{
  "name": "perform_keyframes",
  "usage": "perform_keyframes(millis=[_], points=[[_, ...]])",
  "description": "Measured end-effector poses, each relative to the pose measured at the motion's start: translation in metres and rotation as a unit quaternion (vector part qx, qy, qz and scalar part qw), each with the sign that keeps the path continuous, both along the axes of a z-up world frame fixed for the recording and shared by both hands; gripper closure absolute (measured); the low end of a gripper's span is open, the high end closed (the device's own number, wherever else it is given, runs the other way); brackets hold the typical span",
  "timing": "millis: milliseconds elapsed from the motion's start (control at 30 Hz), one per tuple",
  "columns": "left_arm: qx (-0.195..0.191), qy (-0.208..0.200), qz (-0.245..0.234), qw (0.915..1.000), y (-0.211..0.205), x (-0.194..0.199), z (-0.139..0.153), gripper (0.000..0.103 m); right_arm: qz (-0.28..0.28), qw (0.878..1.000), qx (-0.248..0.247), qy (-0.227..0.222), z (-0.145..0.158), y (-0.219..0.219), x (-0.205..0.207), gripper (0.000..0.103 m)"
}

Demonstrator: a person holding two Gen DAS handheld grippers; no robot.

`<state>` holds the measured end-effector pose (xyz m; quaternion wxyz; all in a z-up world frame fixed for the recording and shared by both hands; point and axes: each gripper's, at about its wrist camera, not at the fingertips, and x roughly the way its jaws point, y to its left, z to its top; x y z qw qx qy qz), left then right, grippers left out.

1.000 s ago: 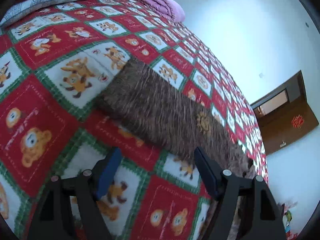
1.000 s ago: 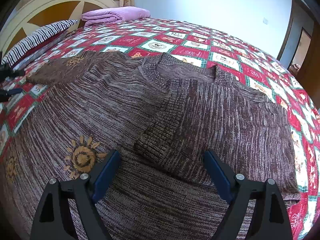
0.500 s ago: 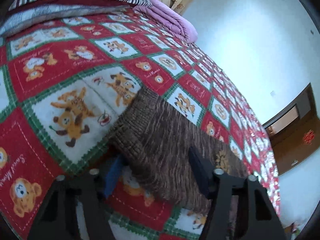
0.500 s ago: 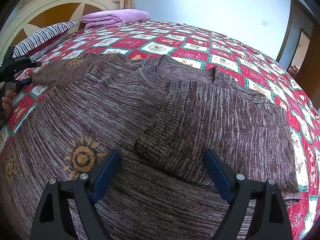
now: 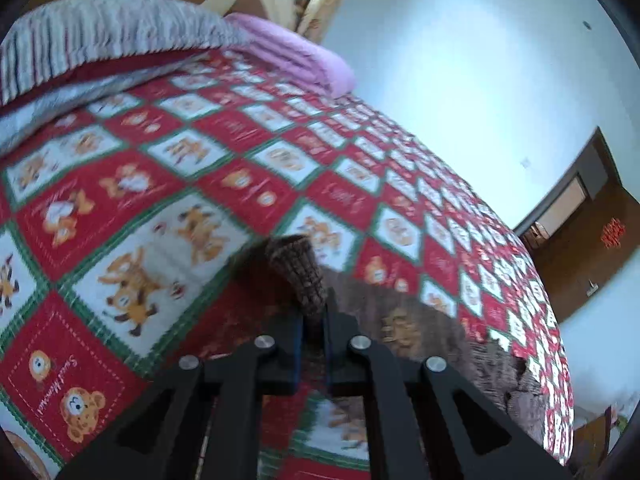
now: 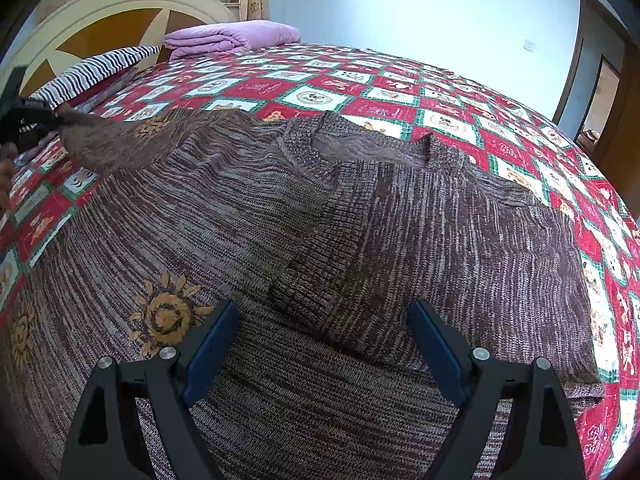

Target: Fold small clothes

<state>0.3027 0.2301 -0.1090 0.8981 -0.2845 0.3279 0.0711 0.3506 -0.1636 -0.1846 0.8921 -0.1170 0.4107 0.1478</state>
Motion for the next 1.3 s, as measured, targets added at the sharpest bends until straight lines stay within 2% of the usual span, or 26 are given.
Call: perform_keyframes(millis=[67,167,300,500,767,1000,1133,1200,1233,1300], points=[[0.007,-0.004,-0.014,0.9999,-0.012,0.003,0.012,0.096,0.004,1.0,0.016,0.009,0.003,-0.004,0.001,0.015],[0.01,-0.012,-0.038,0.9992,-0.029,0.007,0.03,0.096,0.0,0.998,0.065,0.024,0.018,-0.02,0.002,0.015],[0.024,-0.033,-0.066,0.997,-0.057,0.009,0.057,0.096,-0.006,0.994,0.113,-0.001,0.058,-0.043,-0.011,0.015],[0.036,-0.053,-0.104,0.9925,-0.102,0.016,0.09,0.096,-0.006,0.991,0.127,-0.034,0.1,-0.08,-0.04,0.015],[0.035,-0.071,-0.154,0.9849,-0.17,0.028,0.109,0.096,-0.035,0.99,0.128,-0.042,0.099,-0.131,-0.073,0.015],[0.05,-0.058,-0.204,0.976,-0.257,0.028,0.085,0.096,-0.057,0.986,0.151,-0.034,0.079,-0.152,-0.086,0.015],[0.093,-0.034,-0.238,0.9662,-0.315,0.024,0.049,0.096,-0.06,0.985,0.162,-0.023,0.064,-0.151,-0.088,0.015],[0.114,-0.011,-0.26,0.9587,-0.342,0.024,0.025,0.096,-0.059,0.985,0.161,-0.02,0.058,-0.149,-0.09,0.015],[0.138,0.004,-0.265,0.9542,-0.357,0.024,0.01,0.096,-0.059,0.985,0.161,-0.019,0.055,-0.149,-0.091,0.015],[0.155,0.024,-0.276,0.9483,-0.373,0.023,-0.005,0.093,-0.059,0.985,0.161,-0.017,0.051,-0.15,-0.092,0.015]])
